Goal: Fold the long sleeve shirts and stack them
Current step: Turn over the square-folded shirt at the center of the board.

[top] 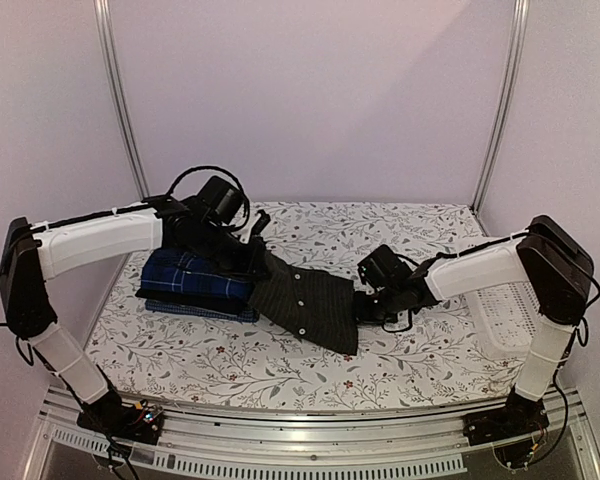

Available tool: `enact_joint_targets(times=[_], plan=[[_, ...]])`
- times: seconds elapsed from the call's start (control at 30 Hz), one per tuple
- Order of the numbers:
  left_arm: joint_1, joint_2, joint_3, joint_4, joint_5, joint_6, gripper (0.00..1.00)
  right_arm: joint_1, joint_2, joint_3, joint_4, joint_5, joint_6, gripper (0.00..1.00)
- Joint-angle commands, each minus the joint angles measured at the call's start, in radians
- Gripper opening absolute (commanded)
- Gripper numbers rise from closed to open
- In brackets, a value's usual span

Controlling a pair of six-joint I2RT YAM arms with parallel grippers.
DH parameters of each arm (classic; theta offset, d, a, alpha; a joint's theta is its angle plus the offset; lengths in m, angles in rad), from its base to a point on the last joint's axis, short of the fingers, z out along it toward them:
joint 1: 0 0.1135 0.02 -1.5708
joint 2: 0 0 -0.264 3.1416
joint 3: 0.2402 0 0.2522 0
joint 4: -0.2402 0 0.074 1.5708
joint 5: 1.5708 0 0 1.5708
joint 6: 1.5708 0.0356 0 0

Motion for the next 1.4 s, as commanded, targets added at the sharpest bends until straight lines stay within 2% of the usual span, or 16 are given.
enact_joint_targets(times=[0.0,0.17,0.27,0.37,0.53,0.63,1.1,1.37], plan=[[0.01,-0.054,0.043,0.001,0.028,0.041,0.0,0.059,0.096,0.079,-0.03,-0.006,0.031,0.12],[0.01,-0.069,0.079,0.009,0.057,0.061,0.0,0.112,0.187,0.18,-0.011,-0.027,0.065,0.1],[0.011,-0.063,0.125,0.026,0.083,0.081,0.0,0.131,0.24,0.218,0.06,-0.069,0.103,0.1],[0.009,-0.035,0.181,0.036,0.114,0.102,0.0,0.145,0.289,0.237,0.134,-0.102,0.149,0.09],[0.01,0.004,0.219,0.045,0.159,0.114,0.0,0.157,0.299,0.214,0.177,-0.071,0.191,0.08],[0.008,0.008,0.214,0.083,0.194,0.107,0.0,0.157,0.295,0.21,0.23,-0.11,0.205,0.08],[0.009,-0.023,0.159,0.19,0.281,0.073,0.0,0.166,0.447,0.395,0.331,-0.236,0.21,0.08],[0.019,-0.026,0.124,0.199,0.274,0.071,0.0,0.144,0.398,0.297,0.361,-0.21,0.213,0.11]])
